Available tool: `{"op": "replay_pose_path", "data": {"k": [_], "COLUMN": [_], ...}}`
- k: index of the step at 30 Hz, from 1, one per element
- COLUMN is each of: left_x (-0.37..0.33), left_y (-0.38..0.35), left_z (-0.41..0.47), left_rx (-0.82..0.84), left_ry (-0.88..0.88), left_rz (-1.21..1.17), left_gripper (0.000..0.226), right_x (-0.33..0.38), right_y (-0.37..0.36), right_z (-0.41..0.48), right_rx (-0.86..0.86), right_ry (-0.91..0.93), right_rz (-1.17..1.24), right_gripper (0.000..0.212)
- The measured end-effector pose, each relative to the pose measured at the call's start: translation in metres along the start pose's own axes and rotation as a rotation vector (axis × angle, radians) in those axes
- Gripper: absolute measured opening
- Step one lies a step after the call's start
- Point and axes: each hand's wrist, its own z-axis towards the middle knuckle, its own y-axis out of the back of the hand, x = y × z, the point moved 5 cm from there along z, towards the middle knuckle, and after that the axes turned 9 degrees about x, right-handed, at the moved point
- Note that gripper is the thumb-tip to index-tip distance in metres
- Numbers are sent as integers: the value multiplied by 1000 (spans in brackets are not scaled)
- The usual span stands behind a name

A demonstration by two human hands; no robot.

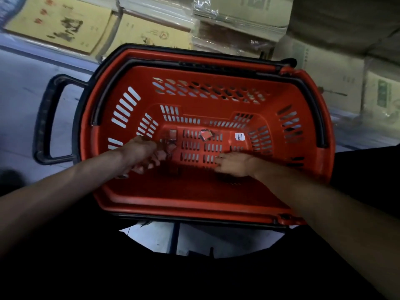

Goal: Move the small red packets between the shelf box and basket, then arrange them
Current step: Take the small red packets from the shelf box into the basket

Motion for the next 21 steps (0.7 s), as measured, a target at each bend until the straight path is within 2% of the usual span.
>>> {"op": "replay_pose_path", "data": {"k": [4,7,11,13,16,21], "left_x": [-4,-11,-15,-14,-11,-11], "left_y": [-4,-8,-14,-15,-14,-11], "left_z": [-1,-6,-10,-9,-6,-2], "left_rx": [108,135,189,207,188,168], "left_ry": [148,148,121,118,115,98], "left_rz": [-223,-330,-412,-420,-441,-442], "left_gripper": [22,22,25,27,27,19], "right_x": [-21,-37,-58,-65,-65,-56], "right_y": [10,13,4,-4,-8,-5], "right_z": [-13,-20,-27,-29,-30,-20], "right_rx": [-96,-117,-229,-291,-296,-291], "right_ry": [-104,-223,-488,-579,-592,-498], "right_rz": [76,154,455,586,634,588], "right_gripper": [46,48,44,48,52,58]}}
